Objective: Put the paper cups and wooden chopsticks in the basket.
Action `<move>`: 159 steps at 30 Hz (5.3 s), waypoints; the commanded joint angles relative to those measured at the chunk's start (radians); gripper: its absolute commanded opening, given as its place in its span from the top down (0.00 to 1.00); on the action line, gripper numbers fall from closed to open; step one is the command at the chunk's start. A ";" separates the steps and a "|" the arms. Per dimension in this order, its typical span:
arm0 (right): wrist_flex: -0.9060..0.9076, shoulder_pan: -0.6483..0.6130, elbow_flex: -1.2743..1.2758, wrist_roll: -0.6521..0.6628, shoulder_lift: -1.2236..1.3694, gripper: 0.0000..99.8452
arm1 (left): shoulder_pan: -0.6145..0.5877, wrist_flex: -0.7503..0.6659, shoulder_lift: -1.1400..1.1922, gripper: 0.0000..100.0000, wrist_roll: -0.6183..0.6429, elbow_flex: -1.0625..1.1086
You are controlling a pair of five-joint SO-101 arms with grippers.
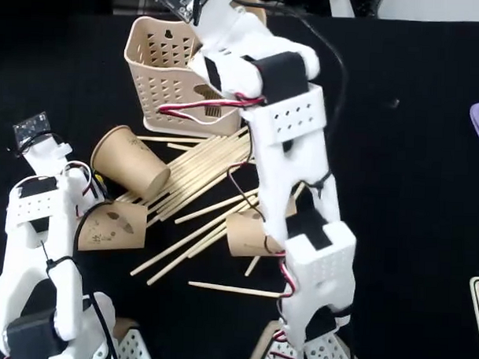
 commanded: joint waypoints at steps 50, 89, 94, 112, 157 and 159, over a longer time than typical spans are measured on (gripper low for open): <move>-0.060 0.227 1.828 -0.261 -1.150 0.82 | -0.005 -0.015 -0.032 0.79 0.003 -0.001; 0.201 0.160 0.753 -0.147 -0.886 0.99 | -0.005 -0.015 -0.034 0.79 0.003 -0.001; 0.187 0.074 0.308 -0.147 -0.696 0.99 | -0.005 -0.015 -0.032 0.79 0.003 -0.001; 0.143 0.061 -0.341 0.146 0.016 0.99 | -0.005 -0.015 -0.034 0.79 0.003 -0.001; 0.229 0.307 0.395 -0.219 -0.631 0.83 | -0.007 -0.006 -0.035 0.79 0.003 -0.031; 0.210 0.307 0.645 -0.219 -0.759 0.83 | -0.007 -0.006 -0.035 0.79 0.002 -0.051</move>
